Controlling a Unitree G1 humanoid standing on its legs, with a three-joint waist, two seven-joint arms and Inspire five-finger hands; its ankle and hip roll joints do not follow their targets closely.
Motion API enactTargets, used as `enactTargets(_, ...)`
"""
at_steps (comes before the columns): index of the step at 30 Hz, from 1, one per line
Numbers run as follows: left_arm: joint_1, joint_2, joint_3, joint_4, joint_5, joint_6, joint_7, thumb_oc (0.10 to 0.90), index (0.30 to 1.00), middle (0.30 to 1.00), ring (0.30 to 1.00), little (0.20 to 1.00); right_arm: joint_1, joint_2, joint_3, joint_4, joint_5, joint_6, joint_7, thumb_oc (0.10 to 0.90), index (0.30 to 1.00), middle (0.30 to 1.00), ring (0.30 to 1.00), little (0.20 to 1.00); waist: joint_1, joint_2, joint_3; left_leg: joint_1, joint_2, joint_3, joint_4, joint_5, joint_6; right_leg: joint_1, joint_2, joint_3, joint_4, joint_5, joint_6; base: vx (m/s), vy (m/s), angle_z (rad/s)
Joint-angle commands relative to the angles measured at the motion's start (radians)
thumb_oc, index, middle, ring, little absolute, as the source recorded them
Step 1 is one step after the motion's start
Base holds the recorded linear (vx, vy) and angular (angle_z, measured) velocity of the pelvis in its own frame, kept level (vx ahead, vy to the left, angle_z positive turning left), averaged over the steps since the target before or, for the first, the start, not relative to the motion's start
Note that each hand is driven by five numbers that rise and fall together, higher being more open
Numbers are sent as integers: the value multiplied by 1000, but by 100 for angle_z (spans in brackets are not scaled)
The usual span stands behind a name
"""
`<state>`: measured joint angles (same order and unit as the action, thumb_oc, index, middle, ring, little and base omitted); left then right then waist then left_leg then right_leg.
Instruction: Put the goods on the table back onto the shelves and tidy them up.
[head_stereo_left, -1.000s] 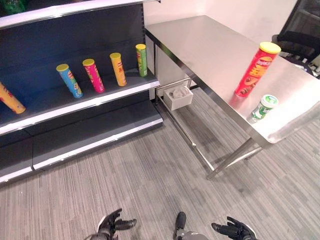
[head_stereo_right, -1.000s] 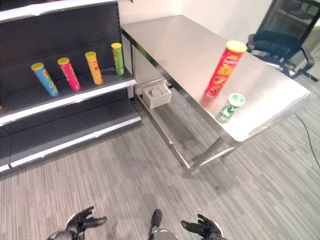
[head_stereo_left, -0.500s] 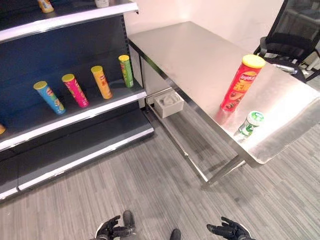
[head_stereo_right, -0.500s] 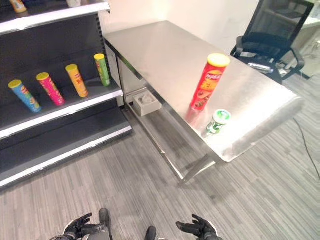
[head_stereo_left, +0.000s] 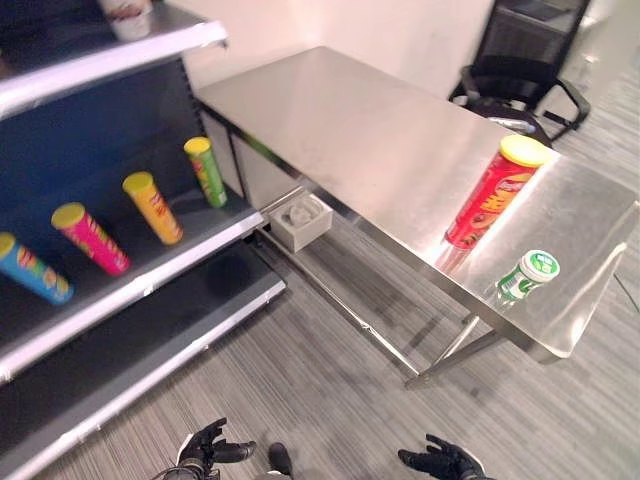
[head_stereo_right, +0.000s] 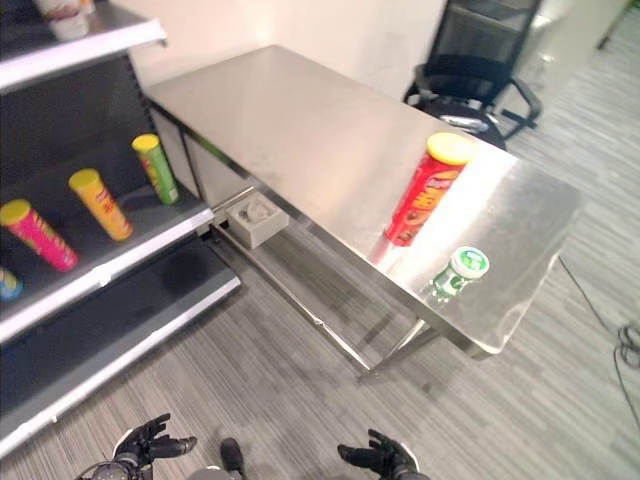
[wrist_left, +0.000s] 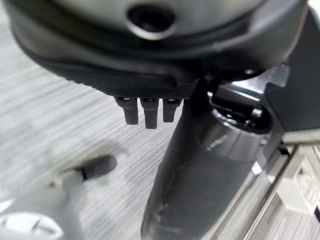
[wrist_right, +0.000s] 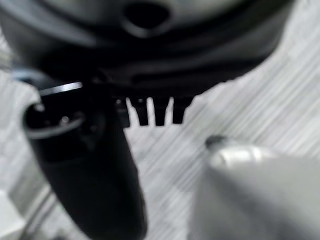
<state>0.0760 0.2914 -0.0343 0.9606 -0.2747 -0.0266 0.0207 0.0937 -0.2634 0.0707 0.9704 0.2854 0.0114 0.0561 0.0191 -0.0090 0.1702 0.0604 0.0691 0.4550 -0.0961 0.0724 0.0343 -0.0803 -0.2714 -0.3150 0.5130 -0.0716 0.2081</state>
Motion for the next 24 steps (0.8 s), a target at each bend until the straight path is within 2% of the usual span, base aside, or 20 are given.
enactTargets(1, 22, 37, 23, -31, -16, -32, 27, 800, 900, 900, 900, 900, -24, -51, -62, 41, 1, -19, -36, 800, 900, 900, 900, 900, 46, -38, -2, -28, 20, -41, 9, 18, -80, 109, 24, -155, -341, 149, -6, 128, 10, -41)
enactTargets(2, 24, 38, 28, -27, -17, -32, 27, 800, 900, 900, 900, 900, -24, -54, -74, 72, 4, -17, -45, 800, 900, 900, 900, 900, 50, -37, -4, -24, 22, -34, 9, 18, -79, 112, 22, -179, -333, 156, 2, 45, 9, -56)
enactTargets(7, 29, 38, 31, -25, -17, -29, 24, 800, 900, 900, 900, 900, -17, -56, -92, 96, 6, -17, -54, 800, 900, 900, 900, 900, 47, -41, -8, -24, 22, -28, 9, 22, -82, 118, 32, -181, -355, 160, 0, 33, -11, -12)
enactTargets(8, 45, 49, 57, -4, -7, -33, 14, 800, 900, 900, 900, 900, 11, -112, -206, 160, 42, -28, -84, 800, 900, 900, 900, 900, 38, -52, -39, -32, 23, -23, 9, 18, -93, 167, 76, -170, -486, 157, -4, 181, -82, -5)
enactTargets(9, 69, 53, 80, -23, -7, -32, 5, 800, 900, 900, 900, 900, 41, -171, -318, 112, 79, -42, -111, 800, 900, 900, 900, 900, 26, -54, -53, -31, 28, -18, 9, 18, -101, 183, 90, -171, -519, 156, -4, 178, -77, -16)
enactTargets(10, 83, 48, 77, -35, 4, -26, -2, 800, 900, 900, 900, 900, 69, -208, -384, 44, 94, -44, -128, 800, 900, 900, 900, 900, 22, -50, -63, -28, 32, -13, 9, 17, -105, 196, 95, -174, -537, 156, -4, 83, -12, -19)
enactTargets(12, 83, 48, 76, -35, 4, -26, -2, 800, 900, 900, 900, 900, 71, -207, -385, 42, 94, -43, -129, 800, 900, 900, 900, 900, 23, -49, -63, -28, 32, -13, 9, 17, -105, 196, 96, -174, -538, 156, -4, 27, 8, -18)
enactTargets(13, 82, 38, 70, -37, 21, -28, -9, 800, 900, 900, 900, 900, 85, -251, -465, -56, 99, -63, -162, 800, 900, 900, 900, 900, 10, -46, -71, -24, 34, -9, 9, 14, -107, 210, 96, -177, -553, 150, -1, 28, 17, -6)
enactTargets(15, 82, 38, 69, -36, 21, -28, -8, 800, 900, 900, 900, 900, 88, -251, -467, -59, 99, -61, -163, 800, 900, 900, 900, 900, 12, -45, -71, -23, 34, -9, 9, 14, -108, 211, 96, -177, -554, 151, -1, 14, 9, -2)
enactTargets(17, 70, 13, 61, -30, 39, -31, -7, 800, 900, 900, 900, 900, 94, -319, -573, -280, 56, -108, -236, 800, 900, 900, 900, 900, -7, -40, -78, -15, 33, 1, 9, 8, -108, 222, 94, -174, -564, 155, 3, 13, 31, -4)
enactTargets(18, 69, 13, 59, -30, 39, -32, -6, 800, 900, 900, 900, 900, 97, -318, -576, -286, 54, -104, -237, 800, 900, 900, 900, 900, -5, -39, -78, -15, 33, 1, 9, 8, -108, 223, 94, -174, -564, 156, 3, 0, 29, -7)
enactTargets(19, 60, 9, 47, -23, 51, -33, -2, 800, 900, 900, 900, 900, 67, -361, -628, -386, 41, -149, -273, 800, 900, 900, 900, 900, -15, -39, -84, -12, 32, 6, 9, 7, -107, 224, 93, -168, -564, 155, 4, -3, 18, -9)
enactTargets(21, 39, 3, 32, -9, 71, -35, 2, 800, 900, 900, 900, 900, 27, -433, -684, -566, 2, -181, -287, 800, 900, 900, 900, 900, -15, -36, -90, -9, 33, 9, 9, 5, -107, 227, 93, -161, -562, 151, 4, -9, 8, -21)
enactTargets(22, 34, -1, 25, -7, 76, -35, 1, 800, 900, 900, 900, 900, 7, -443, -687, -598, 6, -190, -296, 800, 900, 900, 900, 900, -13, -33, -90, -9, 34, 10, 9, 5, -107, 228, 94, -159, -562, 151, 3, -42, -32, -18)
enactTargets(23, 34, 3, 16, -12, 96, -33, -15, 800, 900, 900, 900, 900, -62, -493, -634, -794, 56, -211, -183, 800, 900, 900, 900, 900, 0, -34, -92, -7, 37, 13, 9, 11, -111, 232, 97, -161, -568, 147, -2, -39, -33, -9)
enactTargets(24, 35, 3, 14, -11, 100, -33, -19, 800, 900, 900, 900, 900, -73, -502, -612, -829, 57, -208, -158, 800, 900, 900, 900, 900, 4, -34, -92, -6, 38, 14, 9, 12, -112, 233, 98, -160, -569, 145, -4, -41, -33, -4)
